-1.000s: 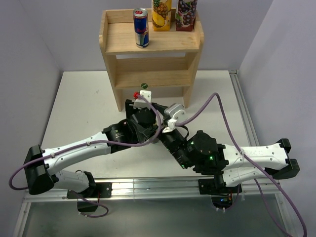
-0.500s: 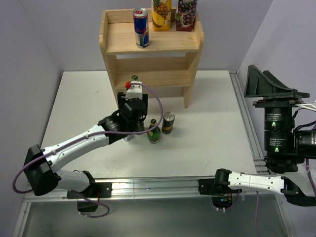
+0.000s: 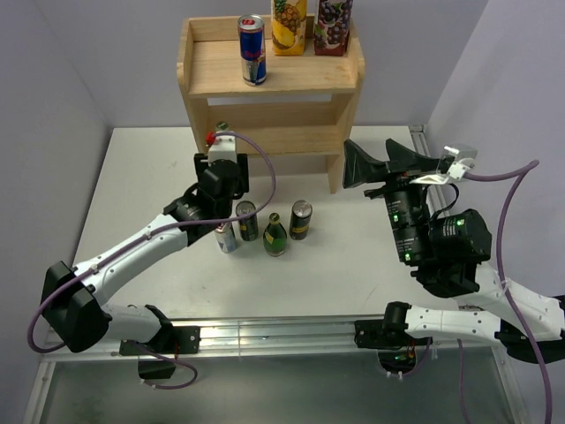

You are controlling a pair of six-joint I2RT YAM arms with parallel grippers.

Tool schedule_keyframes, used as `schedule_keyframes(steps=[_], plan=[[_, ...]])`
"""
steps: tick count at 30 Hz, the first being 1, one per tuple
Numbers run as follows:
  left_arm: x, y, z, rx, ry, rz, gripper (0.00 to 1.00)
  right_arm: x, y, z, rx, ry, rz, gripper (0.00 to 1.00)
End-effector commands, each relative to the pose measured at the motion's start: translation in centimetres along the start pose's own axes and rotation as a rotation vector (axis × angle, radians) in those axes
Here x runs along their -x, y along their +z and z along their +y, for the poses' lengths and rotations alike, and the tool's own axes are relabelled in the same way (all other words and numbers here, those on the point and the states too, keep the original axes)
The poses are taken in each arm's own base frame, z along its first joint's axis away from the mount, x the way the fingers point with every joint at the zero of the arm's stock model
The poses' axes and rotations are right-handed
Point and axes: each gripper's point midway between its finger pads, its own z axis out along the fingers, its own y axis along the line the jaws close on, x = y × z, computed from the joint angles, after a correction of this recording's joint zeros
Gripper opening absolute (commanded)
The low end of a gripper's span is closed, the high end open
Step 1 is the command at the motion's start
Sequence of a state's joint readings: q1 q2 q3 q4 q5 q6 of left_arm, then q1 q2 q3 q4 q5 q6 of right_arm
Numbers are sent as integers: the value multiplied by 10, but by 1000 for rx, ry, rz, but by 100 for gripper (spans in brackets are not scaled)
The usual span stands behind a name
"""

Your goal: Place and organize the beverage onto the shelf

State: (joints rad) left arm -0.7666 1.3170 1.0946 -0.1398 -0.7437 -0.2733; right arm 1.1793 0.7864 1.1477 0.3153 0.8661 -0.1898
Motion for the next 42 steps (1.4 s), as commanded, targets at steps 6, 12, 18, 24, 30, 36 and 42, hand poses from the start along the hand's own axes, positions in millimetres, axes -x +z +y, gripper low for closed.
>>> schedule_keyframes(steps=[6,12,18,24,30,36,42], plan=[[123,-2,3,-62,-234,-284,0,2,-6,-16,-31,55,-15,100],[141,10,-7,-71,-237,-323,0,-15,-9,-20,-40,52,10,100],[140,34,-12,-56,-228,-325,0,-28,-17,-32,-68,46,37,100],[138,53,-11,-41,-241,-334,0,-34,-28,-51,-107,48,47,100],[128,62,-12,-25,-252,-350,0,-43,-33,-58,-123,42,62,100],[117,73,-11,-8,-262,-343,0,-56,-35,-58,-129,31,85,100],[112,83,-2,27,-264,-354,0,-64,-36,-61,-134,12,96,100]])
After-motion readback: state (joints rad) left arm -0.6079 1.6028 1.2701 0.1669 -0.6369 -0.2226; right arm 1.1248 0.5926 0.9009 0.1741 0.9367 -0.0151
